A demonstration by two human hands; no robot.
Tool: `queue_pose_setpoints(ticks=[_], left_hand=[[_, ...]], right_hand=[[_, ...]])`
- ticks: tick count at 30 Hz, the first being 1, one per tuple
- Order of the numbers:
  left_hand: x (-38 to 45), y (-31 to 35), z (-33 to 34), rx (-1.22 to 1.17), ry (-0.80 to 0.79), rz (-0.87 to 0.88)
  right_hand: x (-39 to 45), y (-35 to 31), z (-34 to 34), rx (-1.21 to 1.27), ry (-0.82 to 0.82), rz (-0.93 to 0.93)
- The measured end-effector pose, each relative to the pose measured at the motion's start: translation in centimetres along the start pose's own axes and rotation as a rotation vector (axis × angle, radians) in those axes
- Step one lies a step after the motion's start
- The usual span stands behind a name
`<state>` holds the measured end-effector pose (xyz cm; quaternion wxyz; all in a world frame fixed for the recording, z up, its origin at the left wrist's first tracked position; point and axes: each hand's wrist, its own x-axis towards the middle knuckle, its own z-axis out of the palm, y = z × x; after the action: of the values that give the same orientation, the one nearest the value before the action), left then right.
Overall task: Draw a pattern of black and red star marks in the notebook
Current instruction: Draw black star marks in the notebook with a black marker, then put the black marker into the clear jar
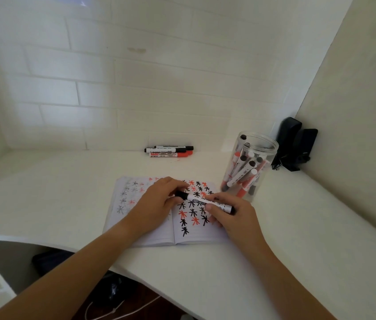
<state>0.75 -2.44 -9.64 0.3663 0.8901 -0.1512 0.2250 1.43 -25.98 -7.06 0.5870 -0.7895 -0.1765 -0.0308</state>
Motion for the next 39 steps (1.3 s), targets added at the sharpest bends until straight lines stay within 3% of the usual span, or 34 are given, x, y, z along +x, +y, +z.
queue_pose_setpoints(ticks=[6, 15, 22, 26, 30, 32, 35, 39], left_hand=[[0.1, -0.3, 0.1, 0.097, 0.001, 0.008], [0.1, 0.0, -0.2, 0.076, -0.020, 0.024], [0.4, -0.4, 0.4, 0.058, -0.014, 0.002], [0.3, -0.8, 0.8, 0.141, -0.057, -0.072], [0.2, -1.0, 1.0, 0.179, -0.078, -0.077], [0.3, -1.2, 1.1, 0.190, -0.076, -0.073], [0.3, -1.3, 1.1, 0.194, -0.086, -0.075], [0.3, -1.1, 1.0, 0.180, -0.092, -0.078]], right_hand=[[-0.1, 0.4, 0.5, -0.221, -0.040, -0.095], [-0.4, -0.3, 0.8, -0.154, -0.049, -0.062], [-0.2, -2.1, 1.4, 0.136, 0.110, -0.157], [0.9, -4.6, -0.6, 0.230, 0.351, -0.323], [3.1, -8.4, -4.9, 0.028, 0.683, -0.526], [4.7, -9.6, -7.0, -0.185, 0.755, -0.581], [6.9, -9.7, -8.4, -0.354, 0.727, -0.579], [9.4, -7.1, -8.4, -0.660, 0.572, -0.412]])
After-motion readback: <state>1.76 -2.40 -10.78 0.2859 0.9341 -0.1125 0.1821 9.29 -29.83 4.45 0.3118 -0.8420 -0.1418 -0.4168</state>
